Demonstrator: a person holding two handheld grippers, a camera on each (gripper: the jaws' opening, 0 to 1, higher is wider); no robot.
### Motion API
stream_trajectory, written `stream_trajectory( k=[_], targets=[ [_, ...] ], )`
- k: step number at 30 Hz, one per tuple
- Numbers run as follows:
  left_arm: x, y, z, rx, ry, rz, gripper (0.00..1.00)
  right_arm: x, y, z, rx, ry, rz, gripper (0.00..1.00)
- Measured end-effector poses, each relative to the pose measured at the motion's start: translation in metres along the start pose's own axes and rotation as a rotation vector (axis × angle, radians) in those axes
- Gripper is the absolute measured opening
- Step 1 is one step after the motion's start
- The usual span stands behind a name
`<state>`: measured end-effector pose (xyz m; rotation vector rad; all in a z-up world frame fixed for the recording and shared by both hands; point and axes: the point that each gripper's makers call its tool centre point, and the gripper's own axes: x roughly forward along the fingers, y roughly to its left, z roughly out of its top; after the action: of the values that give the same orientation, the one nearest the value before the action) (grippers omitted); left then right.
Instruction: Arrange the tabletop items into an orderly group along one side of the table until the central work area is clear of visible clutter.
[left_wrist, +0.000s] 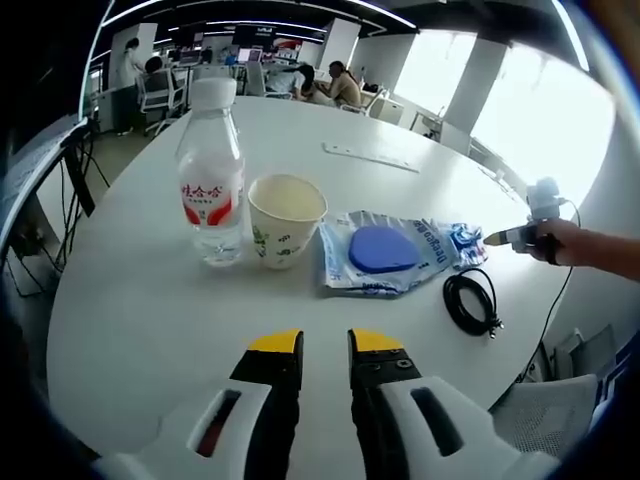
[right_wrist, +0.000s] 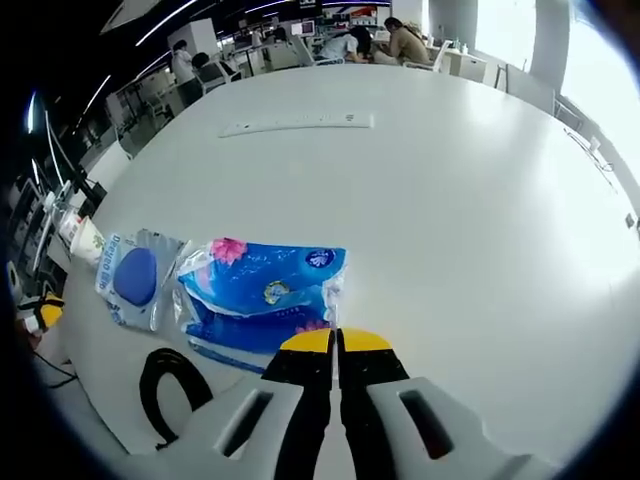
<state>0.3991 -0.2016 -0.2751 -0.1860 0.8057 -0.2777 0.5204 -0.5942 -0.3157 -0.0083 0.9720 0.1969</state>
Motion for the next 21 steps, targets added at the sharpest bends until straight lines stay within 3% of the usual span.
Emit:
stream_trajectory(
  k=[21],
  targets=[
    [-0.0005,-0.0047,0.0041,0.03,0.001,-0.013,0.17,-0.0038,-0.006,-0.0046,-0.049,0.016,-0.01,0.02]
  ],
)
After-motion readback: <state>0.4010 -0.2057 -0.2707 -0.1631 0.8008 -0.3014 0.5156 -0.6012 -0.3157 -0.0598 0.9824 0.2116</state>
